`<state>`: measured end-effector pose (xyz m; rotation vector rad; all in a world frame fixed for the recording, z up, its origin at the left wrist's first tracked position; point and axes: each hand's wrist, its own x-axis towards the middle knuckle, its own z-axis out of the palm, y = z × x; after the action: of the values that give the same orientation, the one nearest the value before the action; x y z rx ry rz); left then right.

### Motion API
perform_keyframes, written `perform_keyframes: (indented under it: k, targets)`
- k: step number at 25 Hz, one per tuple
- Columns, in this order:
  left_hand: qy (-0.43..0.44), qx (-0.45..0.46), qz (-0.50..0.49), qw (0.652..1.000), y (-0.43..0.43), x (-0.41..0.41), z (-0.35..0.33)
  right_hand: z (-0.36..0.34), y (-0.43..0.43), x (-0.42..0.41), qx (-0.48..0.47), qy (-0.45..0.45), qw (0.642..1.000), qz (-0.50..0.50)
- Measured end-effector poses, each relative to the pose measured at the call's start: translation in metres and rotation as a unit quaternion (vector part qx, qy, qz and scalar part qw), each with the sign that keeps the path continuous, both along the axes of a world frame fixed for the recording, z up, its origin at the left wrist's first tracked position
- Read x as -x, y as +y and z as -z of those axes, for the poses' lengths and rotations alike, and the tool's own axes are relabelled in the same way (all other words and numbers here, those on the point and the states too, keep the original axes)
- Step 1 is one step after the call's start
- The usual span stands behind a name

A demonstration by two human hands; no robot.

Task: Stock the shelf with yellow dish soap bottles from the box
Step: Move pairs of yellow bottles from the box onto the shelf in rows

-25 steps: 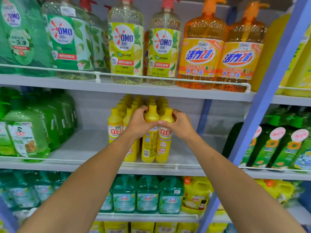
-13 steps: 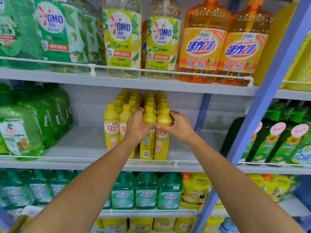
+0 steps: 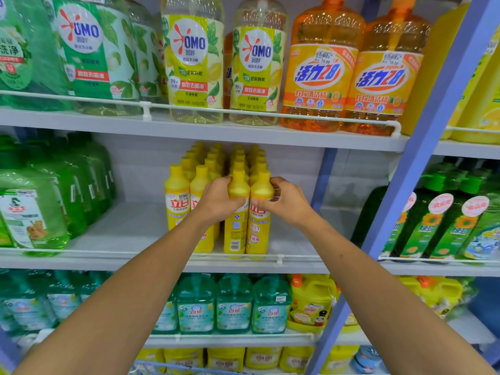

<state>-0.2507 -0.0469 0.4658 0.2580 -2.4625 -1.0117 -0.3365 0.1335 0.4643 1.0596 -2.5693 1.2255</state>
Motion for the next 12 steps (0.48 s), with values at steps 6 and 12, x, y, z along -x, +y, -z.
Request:
perform_keyframes:
  k: [6,12]
  targets:
    - [-0.018,0.001,0.009,1.0,-0.008,-0.001,0.0,0.0,0.002,0.007,-0.002,-0.03,0.999,-0.011]
    - [0.021,0.002,-0.1,0.995,0.006,0.002,0.006,0.002,0.004,0.003,0.001,-0.004,1.0,0.007]
